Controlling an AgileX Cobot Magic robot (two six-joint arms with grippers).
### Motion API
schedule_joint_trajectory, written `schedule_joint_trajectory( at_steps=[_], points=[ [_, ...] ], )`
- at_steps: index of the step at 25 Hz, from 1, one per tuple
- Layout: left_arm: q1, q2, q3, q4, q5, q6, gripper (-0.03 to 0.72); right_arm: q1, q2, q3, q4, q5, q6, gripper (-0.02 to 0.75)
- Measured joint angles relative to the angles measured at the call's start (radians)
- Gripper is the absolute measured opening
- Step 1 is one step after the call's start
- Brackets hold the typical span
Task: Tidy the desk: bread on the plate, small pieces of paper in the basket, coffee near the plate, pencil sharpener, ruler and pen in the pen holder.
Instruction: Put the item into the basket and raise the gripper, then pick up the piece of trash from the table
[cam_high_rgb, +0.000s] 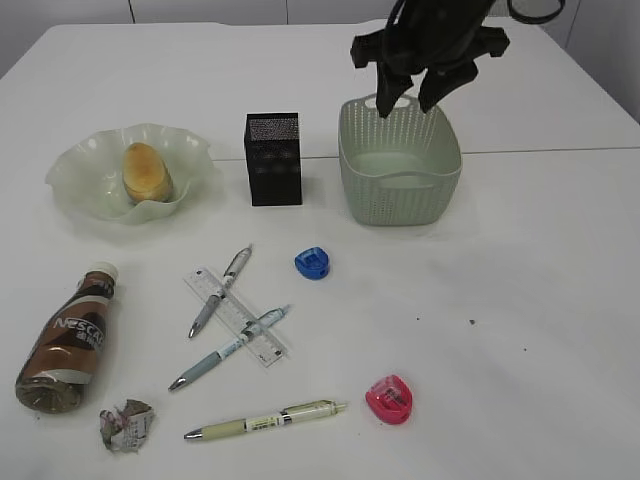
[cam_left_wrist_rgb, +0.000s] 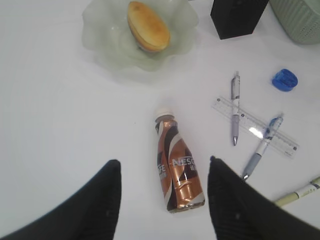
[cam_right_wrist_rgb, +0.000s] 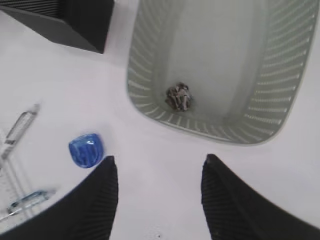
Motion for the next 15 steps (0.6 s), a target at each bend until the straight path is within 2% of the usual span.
schedule_joint_trajectory(
  at_steps=[7, 15],
  points=[
    [0.0, -0.026, 0.0, 0.0, 0.068, 0.0, 0.403, 0.104, -0.217, 0.178, 0.018, 0.002, 0.009, 0.398],
    [0.0, -0.162, 0.0, 0.002, 0.184, 0.0, 0.355, 0.23, -0.435, 0.35, 0.121, 0.007, 0.01, 0.398]
  ],
)
